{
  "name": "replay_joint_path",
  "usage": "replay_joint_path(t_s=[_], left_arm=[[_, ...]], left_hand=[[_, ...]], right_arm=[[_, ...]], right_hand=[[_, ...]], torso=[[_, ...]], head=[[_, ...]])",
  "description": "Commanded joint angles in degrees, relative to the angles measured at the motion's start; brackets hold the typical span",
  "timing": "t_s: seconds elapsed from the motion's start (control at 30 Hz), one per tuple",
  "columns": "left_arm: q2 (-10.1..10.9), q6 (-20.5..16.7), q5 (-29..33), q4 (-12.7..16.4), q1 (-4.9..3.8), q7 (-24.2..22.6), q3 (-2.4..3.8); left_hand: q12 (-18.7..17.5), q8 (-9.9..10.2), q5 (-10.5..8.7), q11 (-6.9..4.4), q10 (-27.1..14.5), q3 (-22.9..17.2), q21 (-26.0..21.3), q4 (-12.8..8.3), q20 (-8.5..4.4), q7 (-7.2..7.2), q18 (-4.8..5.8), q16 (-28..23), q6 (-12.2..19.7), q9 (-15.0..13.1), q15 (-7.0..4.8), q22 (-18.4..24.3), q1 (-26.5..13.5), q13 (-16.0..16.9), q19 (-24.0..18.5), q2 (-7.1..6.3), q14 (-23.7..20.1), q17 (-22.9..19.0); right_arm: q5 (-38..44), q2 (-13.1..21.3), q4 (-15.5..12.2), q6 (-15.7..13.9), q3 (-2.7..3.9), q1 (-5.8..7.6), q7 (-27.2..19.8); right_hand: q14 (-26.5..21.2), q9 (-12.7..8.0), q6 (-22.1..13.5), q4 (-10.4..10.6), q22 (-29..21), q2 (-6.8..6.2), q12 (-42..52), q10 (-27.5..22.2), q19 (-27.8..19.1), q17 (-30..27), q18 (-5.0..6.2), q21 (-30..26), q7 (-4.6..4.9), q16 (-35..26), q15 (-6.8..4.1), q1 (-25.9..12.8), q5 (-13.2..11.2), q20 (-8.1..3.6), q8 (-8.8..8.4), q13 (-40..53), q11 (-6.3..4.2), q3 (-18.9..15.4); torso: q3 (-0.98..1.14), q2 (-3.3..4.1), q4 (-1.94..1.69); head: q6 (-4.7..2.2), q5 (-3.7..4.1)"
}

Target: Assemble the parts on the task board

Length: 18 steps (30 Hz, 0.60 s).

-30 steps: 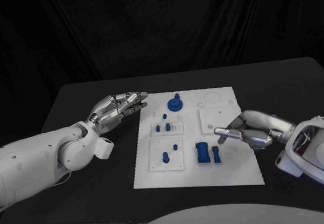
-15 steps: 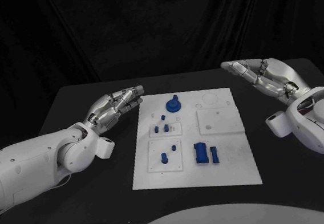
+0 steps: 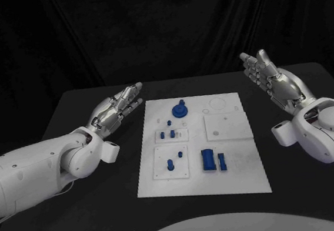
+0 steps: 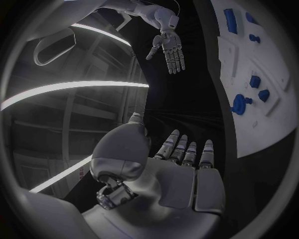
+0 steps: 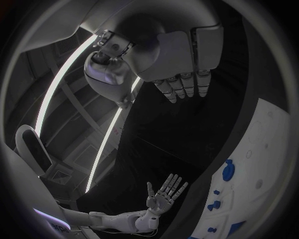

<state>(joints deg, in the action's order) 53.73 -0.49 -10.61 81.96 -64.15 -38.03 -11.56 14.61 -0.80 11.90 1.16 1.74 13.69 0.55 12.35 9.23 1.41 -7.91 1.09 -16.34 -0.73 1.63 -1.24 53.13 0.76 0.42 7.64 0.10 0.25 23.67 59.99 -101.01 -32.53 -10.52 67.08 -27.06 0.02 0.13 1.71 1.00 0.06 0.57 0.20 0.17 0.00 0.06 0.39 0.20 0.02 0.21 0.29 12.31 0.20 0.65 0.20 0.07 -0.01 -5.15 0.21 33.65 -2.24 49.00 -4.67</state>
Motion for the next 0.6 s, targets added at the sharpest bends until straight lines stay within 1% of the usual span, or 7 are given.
replay_joint_path(t_s=[0.03,0.23,0.27,0.47,0.5,0.57,0.6], left_arm=[[-0.73,-4.28,1.16,0.76,0.26,0.5,0.71],[-2.6,-13.13,3.29,2.39,1.1,2.24,3.15],[-2.98,-14.94,3.72,2.72,1.27,2.59,3.65],[-5.29,-25.85,6.34,4.73,2.31,4.74,6.66],[-5.85,-28.53,6.98,5.22,2.56,5.27,7.4],[-6.58,-31.99,7.81,5.86,2.89,5.95,8.35],[-6.92,-33.57,8.19,6.15,3.04,6.26,8.79]], left_hand=[[-4.64,0.8,-3.81,-1.16,-1.74,-4.35,-0.55,-3.95,-2.87,-1.41,2.36,-1.09,5.19,0.73,-1.63,1.24,-16.94,-0.76,-0.42,-2.44,-0.1,-0.25],[-6.79,0.8,-5.55,-1.16,-1.74,-6.26,-0.55,-5.86,-4.11,-1.41,2.99,-1.09,7.59,0.73,-1.63,1.24,-24.74,-0.76,-0.42,-3.55,-0.1,-0.25],[-7.09,0.8,-5.81,-1.16,-1.74,-6.54,-0.55,-6.13,-4.39,-1.41,2.99,-1.09,7.92,0.73,-1.63,1.24,-25.84,-0.76,-0.42,-7.64,-0.1,-0.25],[-8.64,0.8,-7.07,-1.16,-1.74,-7.91,-0.55,-7.51,-5.19,-1.41,3.62,-1.09,9.65,0.73,-1.63,1.24,-31.44,-0.76,-0.42,-7.64,-0.1,-0.25],[-9.04,0.8,-7.37,-1.16,-1.74,-8.24,-0.55,-7.84,-9.23,-1.41,7.91,-1.09,10.12,0.73,-1.63,1.24,-32.83,-0.76,-0.42,-7.64,-0.1,-0.25],[-9.44,0.8,-7.72,-1.16,-1.74,-8.63,-0.55,-8.23,-9.23,-1.41,7.91,-1.09,10.56,0.73,-1.63,1.24,-34.39,-0.76,-0.42,-7.64,-0.1,-0.25],[-9.68,0.8,-7.88,-1.16,-1.74,-8.8,-0.55,-12.35,-9.23,-1.41,7.91,-1.09,10.76,0.73,-1.63,1.24,-35.11,-0.76,-0.42,-7.64,-0.1,-0.25]], right_arm=[[-4.21,-1.73,1.34,-2.39,1.05,-0.92,-0.43],[-12.93,-7.81,5.7,-6.51,5.3,-3.61,-1.46],[-14.43,-8.85,6.45,-7.22,6.03,-4.07,-1.64],[-21.12,-13.52,9.79,-10.38,9.28,-6.13,-2.43],[-22.12,-14.22,10.29,-10.85,9.77,-6.44,-2.55],[-23.08,-14.88,10.76,-11.31,10.24,-6.73,-2.66],[-23.39,-15.1,10.92,-11.45,10.39,-6.83,-2.7]], right_hand=[[-0.02,-0.13,-1.71,-1.0,-0.06,-0.57,-0.2,-0.17,0.0,-0.06,-0.39,-0.2,-0.02,-0.21,-0.29,-4.65,-0.2,-0.65,-0.2,-0.07,0.01,5.15],[-0.02,-0.13,-1.71,-1.0,-0.06,-0.57,-0.2,-0.17,0.0,-0.06,-0.39,-0.2,-0.02,-0.21,-0.29,-12.31,-0.2,-0.65,-0.2,-0.07,0.01,5.15],[-0.02,-0.13,-1.71,-1.0,-0.06,-0.57,-0.2,-0.17,0.0,-0.06,-0.39,-0.2,-0.02,-0.21,-0.29,-12.31,-0.2,-0.65,-0.2,-0.07,0.01,5.15],[-0.02,-0.13,-1.71,-1.0,-0.06,-0.57,-0.2,-0.17,0.0,-0.06,-0.39,-0.2,-0.02,-0.21,-0.29,-12.31,-0.2,-0.65,-0.2,-0.07,0.01,5.15],[-0.02,-0.13,-1.71,-1.0,-0.06,-0.57,-0.2,-0.17,0.0,-0.06,-0.39,-0.2,-0.02,-0.21,-0.29,-12.31,-0.2,-0.65,-0.2,-0.07,0.01,5.15],[-0.02,-0.13,-1.71,-1.0,-0.06,-0.57,-0.2,-0.17,0.0,-0.06,-0.39,-0.2,-0.02,-0.21,-0.29,-12.31,-0.2,-0.65,-0.2,-0.07,0.01,5.15],[-0.02,-0.13,-1.71,-1.0,-0.06,-0.57,-0.2,-0.17,0.0,-0.06,-0.39,-0.2,-0.02,-0.21,-0.29,-12.31,-0.2,-0.65,-0.2,-0.07,0.01,5.15]], torso=[[-0.04,-0.33,0.3],[-0.1,-1.06,0.96],[-0.11,-1.2,1.09],[-0.17,-1.96,1.78],[-0.18,-2.1,1.9],[-0.2,-2.24,2.03],[-0.2,-2.3,2.09]], head=[[-1.65,0.53],[-6.07,1.94],[-6.96,2.22],[-11.56,3.69],[-12.38,3.95],[-13.27,4.24],[-13.63,4.35]])
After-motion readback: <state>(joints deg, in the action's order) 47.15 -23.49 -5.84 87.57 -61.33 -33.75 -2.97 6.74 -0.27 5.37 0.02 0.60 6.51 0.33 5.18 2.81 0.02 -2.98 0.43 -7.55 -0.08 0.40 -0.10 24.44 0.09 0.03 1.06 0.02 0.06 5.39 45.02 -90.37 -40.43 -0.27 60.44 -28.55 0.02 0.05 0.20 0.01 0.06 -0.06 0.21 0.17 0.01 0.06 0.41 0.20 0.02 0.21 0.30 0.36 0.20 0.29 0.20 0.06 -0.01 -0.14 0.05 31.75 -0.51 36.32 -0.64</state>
